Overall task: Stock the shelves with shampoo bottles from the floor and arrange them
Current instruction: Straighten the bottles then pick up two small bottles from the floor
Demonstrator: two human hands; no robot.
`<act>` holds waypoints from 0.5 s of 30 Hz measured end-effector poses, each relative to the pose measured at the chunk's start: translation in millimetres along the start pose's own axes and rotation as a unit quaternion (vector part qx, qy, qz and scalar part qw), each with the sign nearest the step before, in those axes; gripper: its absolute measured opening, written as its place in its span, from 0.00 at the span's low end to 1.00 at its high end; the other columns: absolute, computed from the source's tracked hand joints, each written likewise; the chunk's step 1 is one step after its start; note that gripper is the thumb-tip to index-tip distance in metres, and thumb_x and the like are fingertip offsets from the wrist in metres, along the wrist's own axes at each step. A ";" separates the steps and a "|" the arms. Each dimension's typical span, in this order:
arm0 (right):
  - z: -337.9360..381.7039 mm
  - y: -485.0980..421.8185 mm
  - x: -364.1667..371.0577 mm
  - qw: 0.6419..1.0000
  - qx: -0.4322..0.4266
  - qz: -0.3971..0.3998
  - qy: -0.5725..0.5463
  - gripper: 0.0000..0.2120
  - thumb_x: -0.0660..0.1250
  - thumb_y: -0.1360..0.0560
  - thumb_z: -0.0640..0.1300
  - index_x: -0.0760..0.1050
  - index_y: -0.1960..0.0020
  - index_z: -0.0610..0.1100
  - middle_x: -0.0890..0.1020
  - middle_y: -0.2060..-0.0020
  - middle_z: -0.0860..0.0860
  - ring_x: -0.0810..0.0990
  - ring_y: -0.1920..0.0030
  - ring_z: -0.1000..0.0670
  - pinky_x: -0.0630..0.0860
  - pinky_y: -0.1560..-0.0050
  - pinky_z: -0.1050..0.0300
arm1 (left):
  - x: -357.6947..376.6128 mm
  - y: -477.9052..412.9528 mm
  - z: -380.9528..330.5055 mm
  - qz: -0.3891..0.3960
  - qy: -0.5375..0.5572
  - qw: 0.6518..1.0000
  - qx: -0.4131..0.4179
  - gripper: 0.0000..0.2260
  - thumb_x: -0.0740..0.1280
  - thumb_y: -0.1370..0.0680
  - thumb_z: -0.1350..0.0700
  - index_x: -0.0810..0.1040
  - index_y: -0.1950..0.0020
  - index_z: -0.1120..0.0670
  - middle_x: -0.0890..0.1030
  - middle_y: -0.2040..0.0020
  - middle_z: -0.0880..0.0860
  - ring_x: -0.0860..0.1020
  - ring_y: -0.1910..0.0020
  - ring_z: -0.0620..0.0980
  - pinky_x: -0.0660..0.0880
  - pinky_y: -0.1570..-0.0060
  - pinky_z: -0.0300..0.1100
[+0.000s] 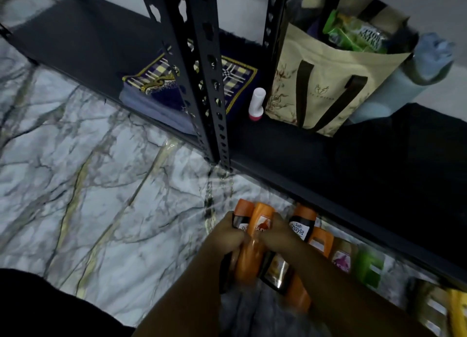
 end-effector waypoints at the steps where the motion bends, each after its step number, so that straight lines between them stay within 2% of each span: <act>1: -3.7 -0.9 0.9 0.999 -0.004 0.010 -0.042 0.35 0.76 0.37 0.45 0.70 0.31 0.51 0.83 0.46 0.50 0.84 0.49 0.47 0.83 0.50 0.46 | -1.2 2.2 0.2 0.002 0.021 1.000 -0.005 0.27 0.67 0.33 0.71 0.77 0.39 0.48 0.84 0.49 0.56 0.84 0.51 0.55 0.79 0.58 0.46; 3: -7.4 3.6 1.4 0.992 -0.014 0.023 -0.126 0.30 0.76 0.34 0.39 0.73 0.34 0.50 0.85 0.48 0.50 0.84 0.47 0.46 0.82 0.44 0.42 | -2.0 5.7 -2.5 0.009 0.055 0.998 0.003 0.27 0.65 0.34 0.73 0.79 0.40 0.50 0.84 0.49 0.58 0.85 0.53 0.56 0.79 0.60 0.47; 5: -5.7 15.8 0.3 0.983 -0.025 0.036 -0.178 0.28 0.75 0.30 0.35 0.72 0.34 0.50 0.84 0.46 0.49 0.83 0.45 0.46 0.80 0.41 0.41 | -4.2 15.9 -11.6 0.001 0.075 0.997 0.018 0.26 0.64 0.33 0.75 0.78 0.42 0.52 0.84 0.52 0.58 0.85 0.58 0.51 0.80 0.63 0.43; 8: -1.9 37.3 -3.5 0.980 -0.043 0.035 -0.192 0.28 0.76 0.28 0.38 0.67 0.35 0.52 0.83 0.45 0.50 0.82 0.45 0.46 0.80 0.41 0.40 | -10.8 28.1 -22.1 -0.029 0.045 0.998 0.030 0.25 0.66 0.34 0.72 0.77 0.43 0.49 0.83 0.50 0.56 0.82 0.50 0.53 0.78 0.53 0.48; 11: 5.7 67.3 -14.8 0.981 -0.087 0.012 -0.171 0.32 0.77 0.28 0.41 0.62 0.35 0.56 0.81 0.46 0.52 0.82 0.47 0.49 0.81 0.44 0.44 | -14.6 44.1 -29.4 -0.046 0.025 0.997 0.050 0.25 0.69 0.37 0.69 0.80 0.45 0.46 0.85 0.50 0.54 0.81 0.46 0.55 0.77 0.45 0.53; 13: 11.7 90.3 -21.2 0.981 -0.124 -0.001 -0.150 0.34 0.77 0.28 0.41 0.59 0.34 0.61 0.80 0.46 0.54 0.80 0.47 0.52 0.80 0.46 0.49 | -12.9 56.9 -34.3 -0.041 0.008 0.996 0.076 0.25 0.70 0.38 0.69 0.82 0.47 0.46 0.86 0.51 0.53 0.82 0.46 0.56 0.77 0.43 0.54; 15: 12.7 110.9 -25.1 0.977 -0.153 -0.026 -0.149 0.33 0.78 0.28 0.41 0.62 0.36 0.62 0.81 0.47 0.54 0.81 0.48 0.53 0.80 0.45 0.48 | -12.9 72.7 -39.3 -0.033 -0.010 0.994 0.099 0.25 0.71 0.38 0.69 0.82 0.48 0.44 0.86 0.52 0.52 0.82 0.47 0.56 0.78 0.43 0.54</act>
Point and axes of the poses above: each hand's wrist, its own y-axis away from the middle knuckle, its own x-axis out of the palm, z = x × y, the point moved 6 cm from there along -y, towards the middle knuckle
